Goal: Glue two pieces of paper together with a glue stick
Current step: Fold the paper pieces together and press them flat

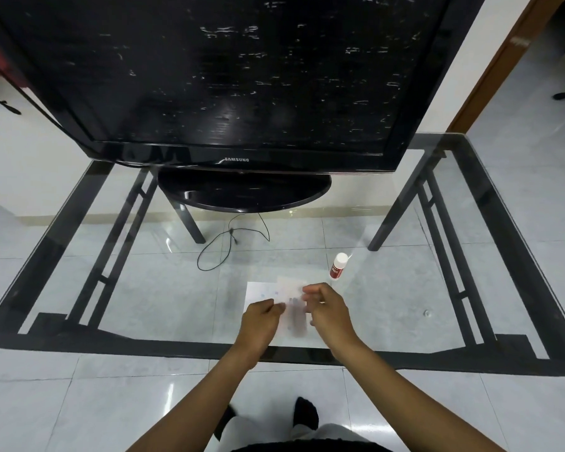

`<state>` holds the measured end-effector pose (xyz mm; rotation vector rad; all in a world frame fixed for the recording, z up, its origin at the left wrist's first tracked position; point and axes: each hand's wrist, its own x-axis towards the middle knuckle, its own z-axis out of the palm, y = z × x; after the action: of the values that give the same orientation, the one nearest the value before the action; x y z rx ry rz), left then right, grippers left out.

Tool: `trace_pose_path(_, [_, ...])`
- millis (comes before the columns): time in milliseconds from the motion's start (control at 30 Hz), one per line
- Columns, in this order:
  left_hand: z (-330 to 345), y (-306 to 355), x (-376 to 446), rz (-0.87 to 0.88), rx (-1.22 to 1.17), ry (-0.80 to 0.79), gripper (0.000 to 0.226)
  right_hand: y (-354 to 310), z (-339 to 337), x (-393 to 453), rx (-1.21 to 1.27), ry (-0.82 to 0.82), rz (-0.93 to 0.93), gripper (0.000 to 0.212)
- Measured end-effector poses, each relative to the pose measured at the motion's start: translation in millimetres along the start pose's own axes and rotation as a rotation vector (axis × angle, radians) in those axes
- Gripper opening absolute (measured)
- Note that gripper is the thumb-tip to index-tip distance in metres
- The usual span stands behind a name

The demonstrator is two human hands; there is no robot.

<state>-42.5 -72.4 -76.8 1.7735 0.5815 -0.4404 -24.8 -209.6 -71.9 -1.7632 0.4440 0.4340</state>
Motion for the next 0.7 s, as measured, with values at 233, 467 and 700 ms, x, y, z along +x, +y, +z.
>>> trace_pose_path(233, [-29,-27,-3,-0.249,-0.267,-0.113,0.023,14,20,-5,-0.088,-0.034,0.108,0.011])
trace_pose_path(467, [-51,-34,7,-0.115,-0.021,0.082,0.013,17,49,-4,-0.130,0.089,0.041,0.009])
trace_pose_path(700, [-60,-33,18,0.132,0.371,0.211,0.018,18,71,-3,-0.152,0.203,-0.020,0.011])
